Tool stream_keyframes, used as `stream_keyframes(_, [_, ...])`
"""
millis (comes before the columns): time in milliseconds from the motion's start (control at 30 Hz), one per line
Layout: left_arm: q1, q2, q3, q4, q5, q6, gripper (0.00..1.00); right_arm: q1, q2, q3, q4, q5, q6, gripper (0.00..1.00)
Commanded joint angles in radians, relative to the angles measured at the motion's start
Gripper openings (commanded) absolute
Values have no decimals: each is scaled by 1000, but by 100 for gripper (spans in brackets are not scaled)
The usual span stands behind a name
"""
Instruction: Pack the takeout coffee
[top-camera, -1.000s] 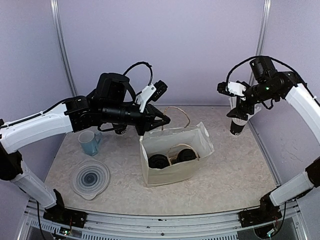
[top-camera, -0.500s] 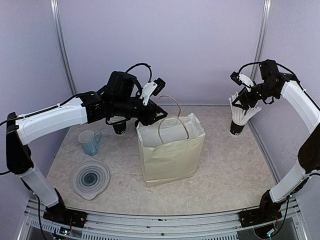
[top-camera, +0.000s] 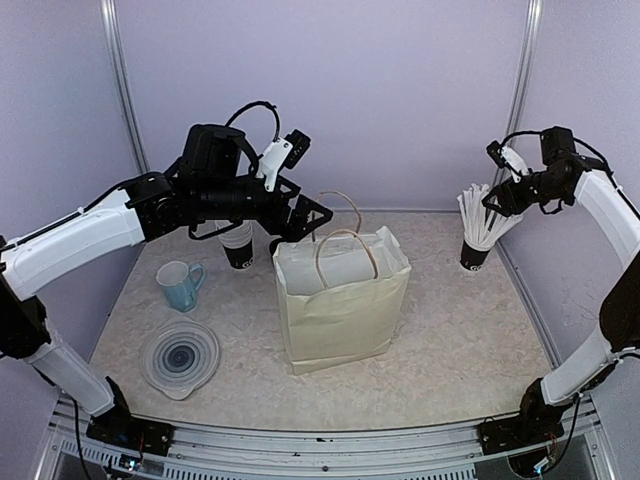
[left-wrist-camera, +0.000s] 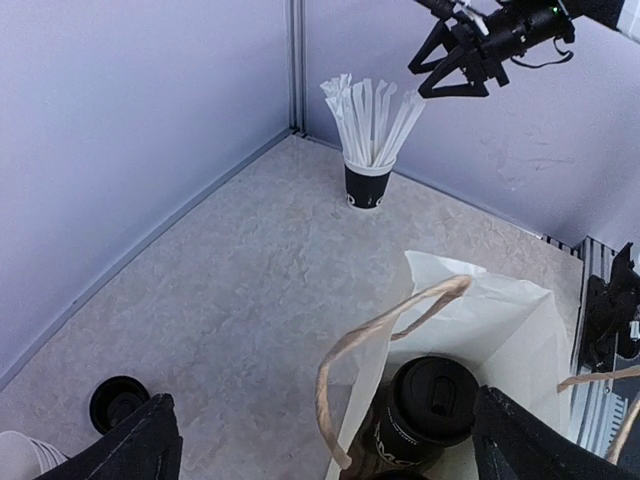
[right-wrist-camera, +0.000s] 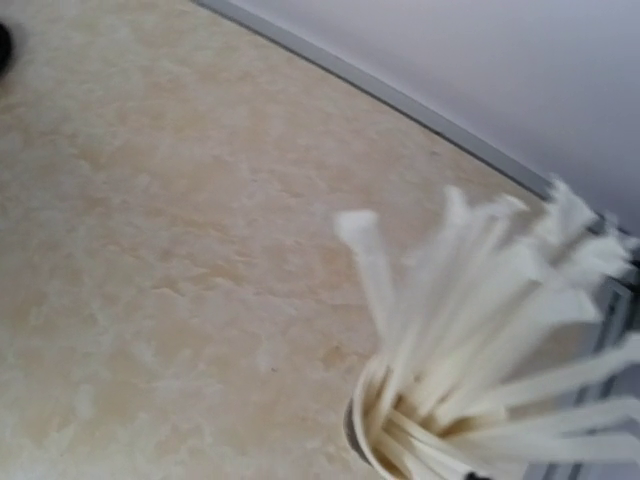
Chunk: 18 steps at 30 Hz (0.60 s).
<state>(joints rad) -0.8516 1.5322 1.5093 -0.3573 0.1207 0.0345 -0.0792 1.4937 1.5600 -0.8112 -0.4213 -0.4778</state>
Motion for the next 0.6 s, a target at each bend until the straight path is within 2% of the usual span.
stream_keyframes(0, [-5, -91, -10, -4, -58, 25, 99, -46, -16, -7, 42, -3, 73, 57])
stream_keyframes(67, [1, -105, -11, -3, -76, 17, 99, -47, 2, -5, 59, -27, 75, 54])
stream_keyframes(167, [3, -110, -8, 3, -117, -13, 99, -47, 51, 2, 91, -53, 77, 56])
stream_keyframes(367, [2, -127, -36, 31, -118, -54, 99, -41, 156, 53, 121, -82, 78, 55])
stream_keyframes(567, [3, -136, -46, 35, -118, -73, 96, -26, 244, 132, 132, -102, 93, 49])
